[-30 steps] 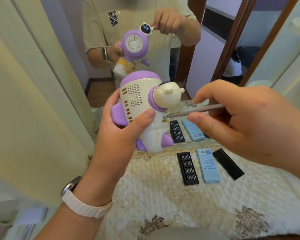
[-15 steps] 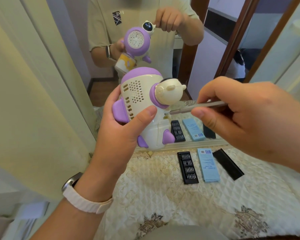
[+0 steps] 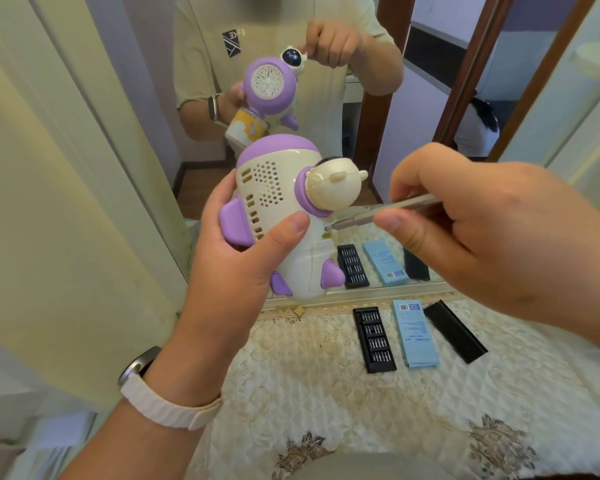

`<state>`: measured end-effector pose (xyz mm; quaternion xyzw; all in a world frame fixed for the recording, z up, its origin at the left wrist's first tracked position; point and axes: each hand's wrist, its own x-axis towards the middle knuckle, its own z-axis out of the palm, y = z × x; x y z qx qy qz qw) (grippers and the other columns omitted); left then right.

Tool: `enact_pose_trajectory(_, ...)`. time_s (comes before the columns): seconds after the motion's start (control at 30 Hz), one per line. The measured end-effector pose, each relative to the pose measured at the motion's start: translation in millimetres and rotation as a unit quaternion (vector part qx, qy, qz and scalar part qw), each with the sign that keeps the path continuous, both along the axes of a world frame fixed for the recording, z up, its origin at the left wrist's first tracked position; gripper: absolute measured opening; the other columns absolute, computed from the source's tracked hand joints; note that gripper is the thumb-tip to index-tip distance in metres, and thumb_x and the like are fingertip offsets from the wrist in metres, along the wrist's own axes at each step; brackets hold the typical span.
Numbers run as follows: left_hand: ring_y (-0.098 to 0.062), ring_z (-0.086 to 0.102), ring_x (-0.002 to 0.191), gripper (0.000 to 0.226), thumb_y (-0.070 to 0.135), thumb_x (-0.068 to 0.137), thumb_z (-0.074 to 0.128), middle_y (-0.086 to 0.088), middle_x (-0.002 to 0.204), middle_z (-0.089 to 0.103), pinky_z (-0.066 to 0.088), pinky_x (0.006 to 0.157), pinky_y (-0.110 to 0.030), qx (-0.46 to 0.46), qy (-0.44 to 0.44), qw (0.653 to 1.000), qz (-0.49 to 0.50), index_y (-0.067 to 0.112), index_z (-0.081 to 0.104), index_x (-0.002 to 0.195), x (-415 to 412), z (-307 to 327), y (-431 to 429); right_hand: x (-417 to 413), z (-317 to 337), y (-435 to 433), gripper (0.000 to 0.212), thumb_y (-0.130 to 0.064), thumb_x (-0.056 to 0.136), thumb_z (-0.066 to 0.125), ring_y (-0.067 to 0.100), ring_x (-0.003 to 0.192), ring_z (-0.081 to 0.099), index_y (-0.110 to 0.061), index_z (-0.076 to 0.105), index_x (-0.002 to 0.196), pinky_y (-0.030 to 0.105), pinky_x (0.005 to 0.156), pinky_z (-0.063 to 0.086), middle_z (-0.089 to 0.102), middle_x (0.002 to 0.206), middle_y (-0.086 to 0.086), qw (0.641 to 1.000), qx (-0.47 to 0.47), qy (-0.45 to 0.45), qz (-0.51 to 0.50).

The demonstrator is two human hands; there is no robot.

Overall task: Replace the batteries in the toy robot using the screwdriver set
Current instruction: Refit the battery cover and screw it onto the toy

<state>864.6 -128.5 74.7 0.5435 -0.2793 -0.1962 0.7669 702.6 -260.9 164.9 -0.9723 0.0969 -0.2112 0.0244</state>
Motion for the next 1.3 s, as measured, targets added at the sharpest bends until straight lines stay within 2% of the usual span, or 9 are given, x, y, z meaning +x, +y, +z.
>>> enact_pose_trajectory(0.13, -0.022, 0.069, 0.11, 0.082, 0.033, 0.068, 0.083, -0.005, 0.124, 0.069, 0.059, 0.078, -0.029, -0.004, -0.001, 1.0, 0.005, 0.024, 0.048, 0.142, 1, 4, 0, -2, 3, 0, 0.021, -0.044, 0.096, 0.039, 0.016, 0.051, 0.046, -0.024, 0.043, 0.099, 0.024, 0.042, 0.038, 0.041, 0.052, -0.015, 1.0, 0.013, 0.004, 0.027)
enact_pose_trajectory(0.17, -0.022, 0.069, 0.11, 0.082, 0.032, 0.068, 0.083, -0.005, 0.124, 0.068, 0.059, 0.078, -0.029, -0.003, -0.002, 1.0, 0.005, 0.024, 0.048, 0.142, 1, 4, 0, -2, 4, 0, 0.02, -0.042, 0.094, 0.038, 0.015, 0.055, 0.048, -0.024, 0.043, 0.098, 0.023, 0.047, 0.041, 0.041, 0.053, -0.016, 0.999, 0.015, 0.006, 0.03)
enact_pose_trajectory(0.23, -0.024, 0.068, 0.111, 0.082, 0.032, 0.069, 0.083, -0.006, 0.125, 0.068, 0.059, 0.079, -0.031, -0.001, -0.003, 1.0, 0.004, 0.024, 0.047, 0.142, 1, 5, 2, -1, 5, 2, 0.023, -0.04, 0.092, 0.036, 0.011, 0.04, 0.041, -0.021, 0.047, 0.095, 0.014, 0.035, 0.025, 0.04, 0.055, -0.019, 1.0, 0.012, 0.005, 0.026)
enact_pose_trajectory(0.33, -0.024, 0.068, 0.112, 0.079, 0.03, 0.072, 0.082, -0.006, 0.126, 0.067, 0.059, 0.08, -0.032, 0.0, -0.011, 1.0, 0.006, 0.024, 0.047, 0.142, 2, 4, 5, 1, 2, 2, 0.03, -0.041, 0.098, 0.037, -0.004, 0.043, 0.036, -0.015, 0.049, 0.09, 0.012, 0.042, 0.024, 0.034, 0.054, -0.021, 1.0, 0.007, -0.006, 0.017)
enact_pose_trajectory(0.5, -0.022, 0.069, 0.109, 0.075, 0.024, 0.075, 0.082, -0.005, 0.124, 0.068, 0.059, 0.078, -0.031, -0.004, -0.008, 1.0, 0.008, 0.022, 0.047, 0.142, 1, 3, 3, 1, -3, -2, 0.035, -0.047, 0.096, 0.036, 0.006, 0.037, 0.031, -0.016, 0.05, 0.086, 0.015, 0.04, 0.023, 0.036, 0.049, -0.013, 1.0, -0.023, 0.004, 0.007)
enact_pose_trajectory(0.63, -0.018, 0.07, 0.106, 0.071, 0.02, 0.076, 0.078, -0.002, 0.121, 0.07, 0.059, 0.076, -0.028, -0.008, -0.002, 1.0, 0.01, 0.023, 0.048, 0.14, -2, 1, -1, -2, -4, -2, 0.03, -0.048, 0.094, 0.035, 0.002, 0.043, 0.043, -0.021, 0.044, 0.103, 0.016, 0.039, 0.031, 0.05, 0.055, -0.012, 0.999, 0.028, 0.024, 0.019)
enact_pose_trajectory(1.0, -0.023, 0.069, 0.109, 0.079, 0.026, 0.072, 0.082, -0.007, 0.124, 0.068, 0.059, 0.077, -0.031, -0.011, 0.0, 1.0, 0.008, 0.021, 0.046, 0.143, 1, -1, -2, 3, -6, -4, 0.035, -0.048, 0.096, 0.036, 0.002, 0.038, 0.035, -0.018, 0.047, 0.083, 0.016, 0.038, 0.027, 0.036, 0.049, -0.017, 1.0, -0.004, -0.003, 0.001)
enact_pose_trajectory(1.17, -0.022, 0.069, 0.109, 0.08, 0.025, 0.072, 0.082, -0.006, 0.125, 0.068, 0.059, 0.076, -0.029, -0.017, 0.007, 1.0, 0.008, 0.021, 0.046, 0.143, 3, -3, -6, 3, -6, -4, 0.034, -0.054, 0.094, 0.035, 0.0, 0.041, 0.041, -0.022, 0.044, 0.1, 0.02, 0.035, 0.029, 0.043, 0.052, -0.014, 0.999, 0.029, 0.017, 0.006)
enact_pose_trajectory(1.3, -0.02, 0.07, 0.108, 0.074, 0.021, 0.076, 0.081, -0.003, 0.122, 0.069, 0.059, 0.074, -0.029, -0.016, 0.019, 1.0, 0.01, 0.025, 0.047, 0.141, 4, -6, -8, 6, -7, -3, 0.03, -0.045, 0.093, 0.032, 0.001, 0.04, 0.041, -0.018, 0.046, 0.094, 0.015, 0.035, 0.028, 0.045, 0.054, -0.016, 1.0, 0.017, 0.017, 0.002)
